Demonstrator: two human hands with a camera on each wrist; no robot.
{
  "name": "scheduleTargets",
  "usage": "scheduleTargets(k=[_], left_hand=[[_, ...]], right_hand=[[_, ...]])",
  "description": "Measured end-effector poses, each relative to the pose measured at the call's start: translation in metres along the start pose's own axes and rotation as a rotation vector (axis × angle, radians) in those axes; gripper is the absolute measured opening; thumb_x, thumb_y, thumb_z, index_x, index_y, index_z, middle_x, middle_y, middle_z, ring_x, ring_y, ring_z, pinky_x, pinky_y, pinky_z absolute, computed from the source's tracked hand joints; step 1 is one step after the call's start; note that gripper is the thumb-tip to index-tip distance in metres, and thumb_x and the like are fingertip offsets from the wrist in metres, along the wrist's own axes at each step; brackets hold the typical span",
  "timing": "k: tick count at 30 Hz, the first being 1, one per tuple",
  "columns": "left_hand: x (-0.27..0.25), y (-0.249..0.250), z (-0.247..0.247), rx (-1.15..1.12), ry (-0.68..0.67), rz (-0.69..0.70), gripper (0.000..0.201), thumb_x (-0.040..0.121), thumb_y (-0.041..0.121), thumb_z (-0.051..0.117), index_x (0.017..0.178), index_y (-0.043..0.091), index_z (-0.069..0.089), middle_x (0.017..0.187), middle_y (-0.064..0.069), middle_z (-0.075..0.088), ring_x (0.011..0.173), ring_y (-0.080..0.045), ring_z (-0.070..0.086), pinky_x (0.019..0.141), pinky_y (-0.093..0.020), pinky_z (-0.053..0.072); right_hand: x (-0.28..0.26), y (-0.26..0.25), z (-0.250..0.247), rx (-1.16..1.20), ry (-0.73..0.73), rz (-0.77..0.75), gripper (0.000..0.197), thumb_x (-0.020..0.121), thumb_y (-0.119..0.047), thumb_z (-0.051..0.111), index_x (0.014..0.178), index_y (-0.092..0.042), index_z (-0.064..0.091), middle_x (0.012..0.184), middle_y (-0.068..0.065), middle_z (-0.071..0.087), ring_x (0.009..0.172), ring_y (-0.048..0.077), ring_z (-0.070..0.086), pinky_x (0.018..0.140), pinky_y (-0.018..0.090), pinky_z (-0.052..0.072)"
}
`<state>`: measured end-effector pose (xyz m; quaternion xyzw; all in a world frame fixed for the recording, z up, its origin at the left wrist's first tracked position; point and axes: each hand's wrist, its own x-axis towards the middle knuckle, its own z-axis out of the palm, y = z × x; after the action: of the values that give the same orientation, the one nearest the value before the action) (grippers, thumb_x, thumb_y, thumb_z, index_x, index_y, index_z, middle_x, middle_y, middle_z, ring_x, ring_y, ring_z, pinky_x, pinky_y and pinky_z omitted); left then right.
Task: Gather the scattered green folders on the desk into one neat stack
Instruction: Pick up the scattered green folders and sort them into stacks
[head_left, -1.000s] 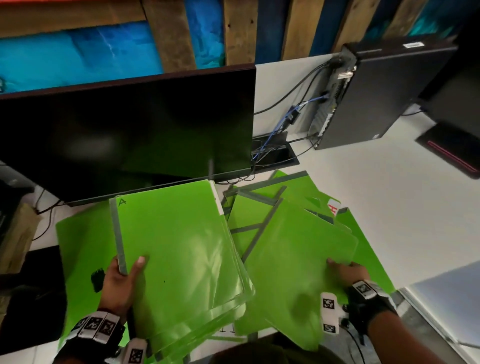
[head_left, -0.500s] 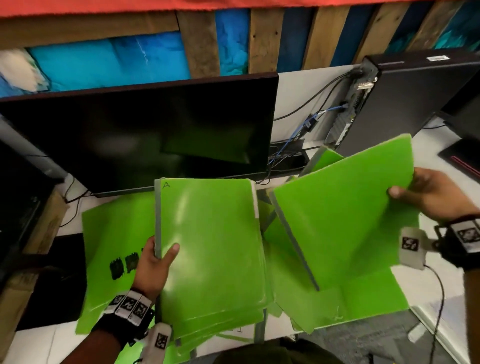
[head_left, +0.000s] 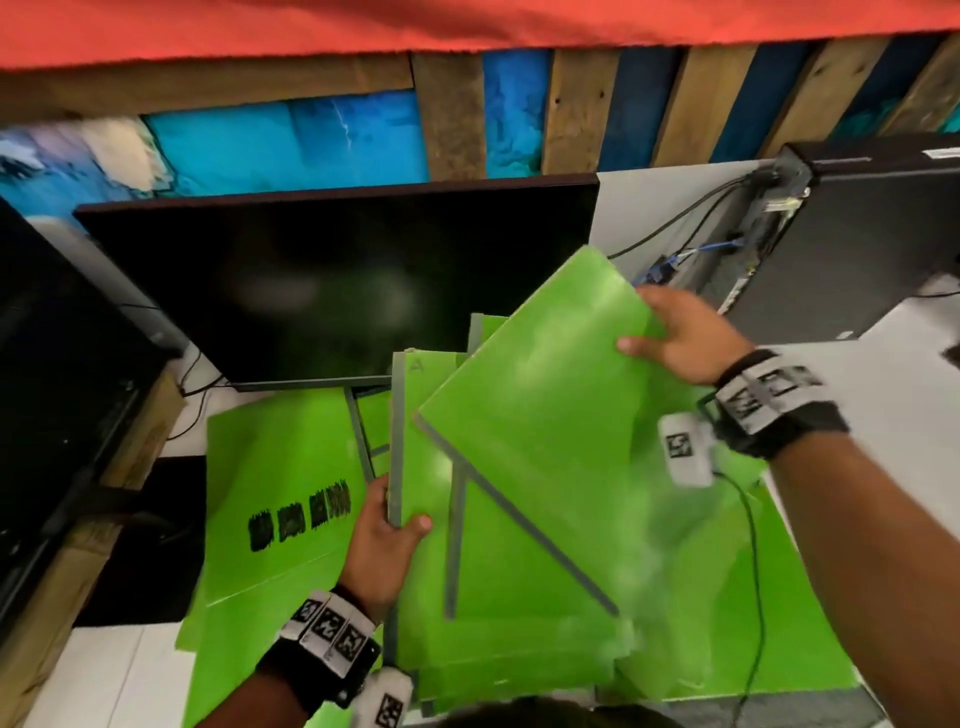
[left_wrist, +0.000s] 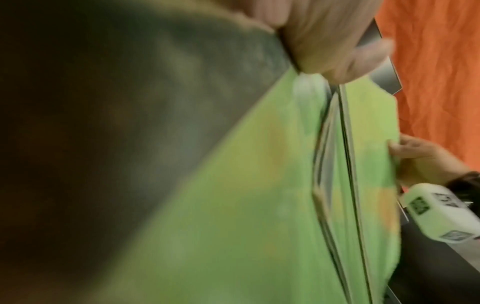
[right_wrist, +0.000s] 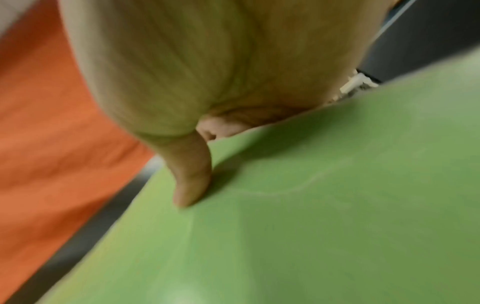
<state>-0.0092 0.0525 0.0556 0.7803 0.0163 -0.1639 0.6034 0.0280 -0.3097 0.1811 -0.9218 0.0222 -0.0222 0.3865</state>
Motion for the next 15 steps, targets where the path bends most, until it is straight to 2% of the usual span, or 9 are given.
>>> scheduleTargets(k=[3,4,6,7,9,11,12,14,15], left_hand=[[-0.007,0.002,0.008,-0.050,-0.077,-0.023,0.070,0.063,-0.019,0.071,0.110,0.029,0.048,0.107,0.008,0.064,0.099,-0.013,0.061,0.077,-0.017,0.051],[-0.010,0.002,0.010,-0.070,-0.095,-0.039,0.073,0.063,-0.017,0.076,0.108,0.031,0.046,0.105,0.016,0.064,0.096,-0.006,0.062,0.078,-0.015,0.051],[-0.014,0.002,0.011,-0.047,-0.085,-0.051,0.077,0.064,-0.004,0.083,0.114,0.035,0.039,0.110,0.028,0.056,0.098,0.009,0.058,0.088,-0.012,0.046],[-0.015,0.001,0.009,-0.029,-0.071,-0.048,0.078,0.064,0.001,0.085,0.116,0.035,0.037,0.112,0.026,0.054,0.098,0.012,0.057,0.088,-0.010,0.045],[-0.018,-0.005,0.002,-0.028,-0.037,-0.063,0.077,0.064,0.003,0.085,0.118,0.033,0.039,0.110,0.018,0.057,0.097,0.009,0.058,0.075,-0.004,0.047],[-0.021,-0.011,-0.005,-0.042,0.009,-0.097,0.075,0.064,0.002,0.084,0.120,0.028,0.042,0.110,0.008,0.061,0.101,-0.005,0.060,0.069,-0.009,0.051],[-0.021,-0.014,-0.007,-0.060,0.034,-0.107,0.072,0.064,0.001,0.083,0.118,0.027,0.044,0.109,0.004,0.062,0.101,-0.010,0.060,0.072,-0.015,0.053],[-0.019,-0.019,-0.007,-0.099,0.065,-0.109,0.064,0.067,-0.004,0.080,0.114,0.024,0.047,0.106,0.000,0.064,0.094,-0.010,0.063,0.081,-0.026,0.055],[-0.018,-0.019,-0.004,-0.101,0.071,-0.110,0.062,0.068,-0.006,0.078,0.114,0.021,0.048,0.105,-0.002,0.065,0.090,-0.009,0.065,0.082,-0.026,0.055]], right_hand=[[0.004,0.019,0.047,-0.007,0.038,0.091,0.043,0.080,-0.016,0.073,0.120,-0.011,0.058,0.115,0.009,0.065,0.101,0.018,0.059,0.094,0.033,0.045],[0.002,0.022,0.060,0.027,0.050,0.113,0.042,0.080,-0.016,0.073,0.120,-0.012,0.058,0.112,0.007,0.065,0.099,0.019,0.059,0.092,0.034,0.047],[-0.003,0.030,0.078,0.098,0.132,0.173,0.043,0.081,-0.013,0.071,0.121,-0.011,0.058,0.109,0.004,0.062,0.098,0.018,0.057,0.092,0.034,0.045],[-0.006,0.036,0.083,0.121,0.185,0.225,0.043,0.081,-0.012,0.071,0.122,-0.010,0.058,0.109,0.002,0.060,0.100,0.017,0.056,0.093,0.033,0.044],[-0.019,0.055,0.091,0.214,0.249,0.405,0.041,0.079,-0.015,0.071,0.118,-0.011,0.060,0.111,0.004,0.062,0.104,0.020,0.058,0.096,0.037,0.045],[-0.038,0.078,0.102,0.315,0.218,0.630,0.039,0.081,-0.021,0.069,0.117,-0.011,0.058,0.118,0.012,0.064,0.108,0.030,0.060,0.097,0.047,0.046],[-0.050,0.087,0.110,0.339,0.165,0.718,0.044,0.084,-0.023,0.068,0.123,-0.011,0.054,0.125,0.013,0.060,0.113,0.032,0.057,0.099,0.049,0.045],[-0.070,0.095,0.129,0.367,0.067,0.805,0.050,0.087,-0.027,0.066,0.131,-0.010,0.048,0.133,0.011,0.053,0.121,0.033,0.052,0.104,0.048,0.040],[-0.078,0.095,0.139,0.404,0.050,0.816,0.043,0.087,-0.025,0.066,0.125,-0.010,0.051,0.131,0.011,0.056,0.118,0.031,0.053,0.103,0.045,0.041]])
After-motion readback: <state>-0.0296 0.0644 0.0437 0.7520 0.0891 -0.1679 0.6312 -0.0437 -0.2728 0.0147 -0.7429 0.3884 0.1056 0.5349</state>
